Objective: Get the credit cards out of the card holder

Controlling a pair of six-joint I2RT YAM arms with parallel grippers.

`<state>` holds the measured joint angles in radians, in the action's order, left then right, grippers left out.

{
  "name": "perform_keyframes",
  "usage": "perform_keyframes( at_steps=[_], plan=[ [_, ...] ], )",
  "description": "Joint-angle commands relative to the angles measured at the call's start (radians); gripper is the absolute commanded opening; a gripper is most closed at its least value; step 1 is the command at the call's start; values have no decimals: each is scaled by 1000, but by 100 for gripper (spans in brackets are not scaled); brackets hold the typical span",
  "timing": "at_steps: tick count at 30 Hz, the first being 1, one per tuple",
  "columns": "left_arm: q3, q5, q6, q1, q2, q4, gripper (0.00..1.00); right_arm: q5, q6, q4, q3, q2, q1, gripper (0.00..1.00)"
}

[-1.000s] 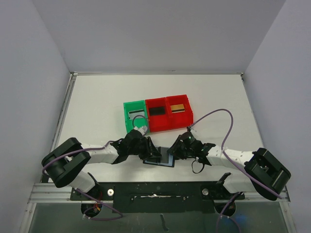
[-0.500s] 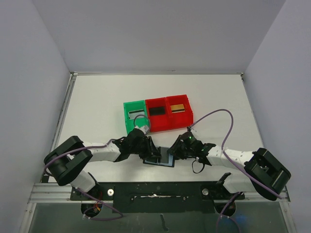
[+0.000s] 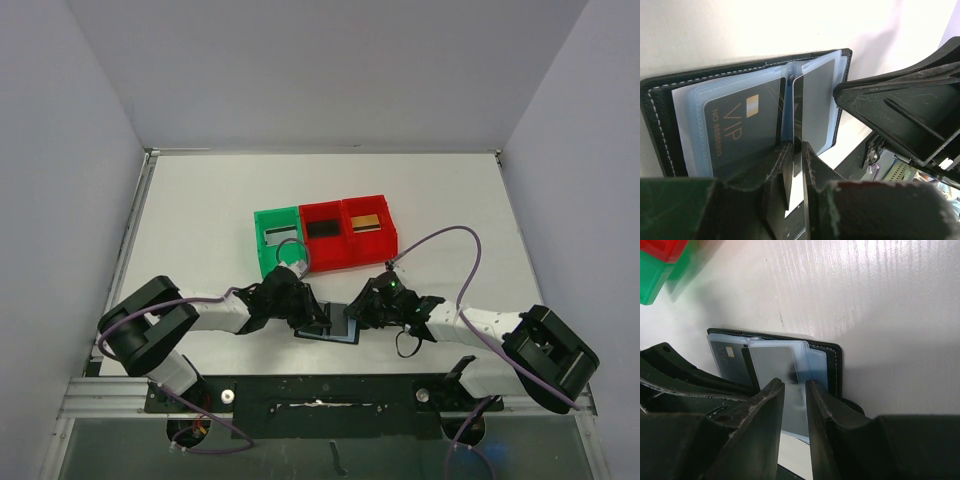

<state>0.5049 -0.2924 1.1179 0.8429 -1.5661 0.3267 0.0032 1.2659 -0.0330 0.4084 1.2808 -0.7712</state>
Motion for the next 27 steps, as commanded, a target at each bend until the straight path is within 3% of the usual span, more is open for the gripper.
perform_keyframes(
  at_steps=[1, 6, 13, 19, 27],
  plan=[
    [12, -12, -2, -4, -3, 39, 12, 11, -11, 74, -29, -10, 6, 27],
    [18, 7, -12, -4, 23, -6, 3, 4, -23, 62, -21, -60, 10, 27],
    [18, 20, -18, -4, 52, -33, 1, 28, -83, 140, 60, -130, 10, 31],
    [28, 26, -32, -4, 69, -60, 1, -56, -103, -14, 21, -148, 6, 32],
    [37, 20, -38, -4, 65, -61, 1, -147, -107, -107, 46, -27, 6, 32]
  ],
)
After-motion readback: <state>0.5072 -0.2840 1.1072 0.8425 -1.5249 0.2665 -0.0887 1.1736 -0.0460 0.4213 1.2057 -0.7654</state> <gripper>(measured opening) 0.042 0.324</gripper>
